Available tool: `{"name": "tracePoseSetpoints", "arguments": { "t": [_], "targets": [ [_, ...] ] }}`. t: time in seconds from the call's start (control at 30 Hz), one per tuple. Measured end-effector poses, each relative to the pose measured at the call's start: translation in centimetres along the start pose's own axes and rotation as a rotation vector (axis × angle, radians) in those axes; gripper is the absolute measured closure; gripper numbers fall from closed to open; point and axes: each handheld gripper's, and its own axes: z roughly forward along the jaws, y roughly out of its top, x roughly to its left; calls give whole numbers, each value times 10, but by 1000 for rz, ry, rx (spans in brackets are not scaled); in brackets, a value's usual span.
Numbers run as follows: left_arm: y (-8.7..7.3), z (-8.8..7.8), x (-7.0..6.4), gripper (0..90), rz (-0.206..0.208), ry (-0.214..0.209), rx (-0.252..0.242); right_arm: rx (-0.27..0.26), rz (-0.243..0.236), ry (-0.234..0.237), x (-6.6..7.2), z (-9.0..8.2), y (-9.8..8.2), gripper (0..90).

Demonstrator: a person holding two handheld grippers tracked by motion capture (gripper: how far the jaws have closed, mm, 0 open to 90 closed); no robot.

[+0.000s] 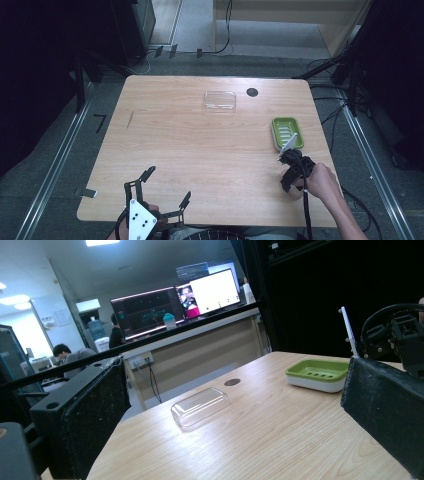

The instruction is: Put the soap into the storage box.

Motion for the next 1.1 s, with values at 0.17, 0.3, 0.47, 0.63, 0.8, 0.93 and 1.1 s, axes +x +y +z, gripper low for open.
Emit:
{"name": "tracePoseSetpoints", "arguments": {
  "t": [0.17,0.3,0.47,0.63,0.8,0.93,1.1],
  "targets": [
    [0,0,0,0,0,-1,-1,-9,-2,-1,-1,-8,1,339],
    [0,0,0,0,2,-2,1,0,-7,2,-3,-10,1,339],
    [0,0,0,0,0,-1,1,5,-9,-4,-4,-13,3,339],
    [0,0,0,0,0,0,1,11,-18,-11,-5,-18,5,339],
    [0,0,0,0,-1,0,0,12,-15,-13,-8,-23,7,339],
    [0,0,0,0,0,-1,0,18,-14,-20,-9,-27,8,339],
    [0,0,0,0,1,-2,0,15,-15,-24,-12,-30,9,339]
  ]
}}
